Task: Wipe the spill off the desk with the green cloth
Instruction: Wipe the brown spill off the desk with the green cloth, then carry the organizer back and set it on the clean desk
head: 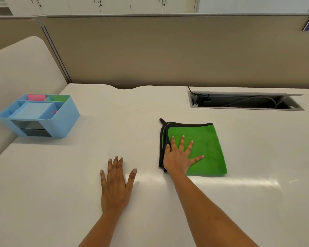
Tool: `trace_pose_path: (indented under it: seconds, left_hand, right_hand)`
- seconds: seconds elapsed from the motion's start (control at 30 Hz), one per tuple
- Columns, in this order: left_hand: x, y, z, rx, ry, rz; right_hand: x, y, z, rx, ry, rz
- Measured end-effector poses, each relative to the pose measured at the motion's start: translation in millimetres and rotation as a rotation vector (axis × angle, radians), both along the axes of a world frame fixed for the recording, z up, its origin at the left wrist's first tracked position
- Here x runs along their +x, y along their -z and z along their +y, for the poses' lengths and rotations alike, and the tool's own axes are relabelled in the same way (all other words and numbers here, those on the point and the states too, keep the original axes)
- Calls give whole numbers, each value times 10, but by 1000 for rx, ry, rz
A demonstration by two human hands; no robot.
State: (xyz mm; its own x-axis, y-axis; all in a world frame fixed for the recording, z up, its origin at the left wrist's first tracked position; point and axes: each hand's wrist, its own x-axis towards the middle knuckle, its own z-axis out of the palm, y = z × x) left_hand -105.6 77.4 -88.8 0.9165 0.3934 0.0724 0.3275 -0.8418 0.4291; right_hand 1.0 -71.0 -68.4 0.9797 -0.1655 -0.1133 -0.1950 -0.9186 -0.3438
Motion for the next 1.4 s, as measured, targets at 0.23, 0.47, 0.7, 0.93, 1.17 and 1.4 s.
trace_pose_path:
  seconds: [0.23, 0.47, 0.7, 0.93, 1.17, 1.4]
  left_hand:
    - [6, -4, 4, 12, 0, 16]
    - [6, 3, 9, 10, 2, 16]
    - [13, -5, 2, 23, 5, 29]
    - [8, -30, 9, 10, 3, 49]
    - [-2, -59, 8, -54, 21, -12]
    - [97, -250, 175, -270, 16, -166]
  right_hand:
    - [-53, -36, 323, 46, -53, 26]
    - [-90, -55, 316, -9, -169, 21]
    - [-108, -33, 63, -68, -334, -39]
    - [-159, 74, 125, -109, -389, -61]
    - [-413, 10, 235, -124, -614, -28]
    - [-496, -206, 535, -78, -621, -14]
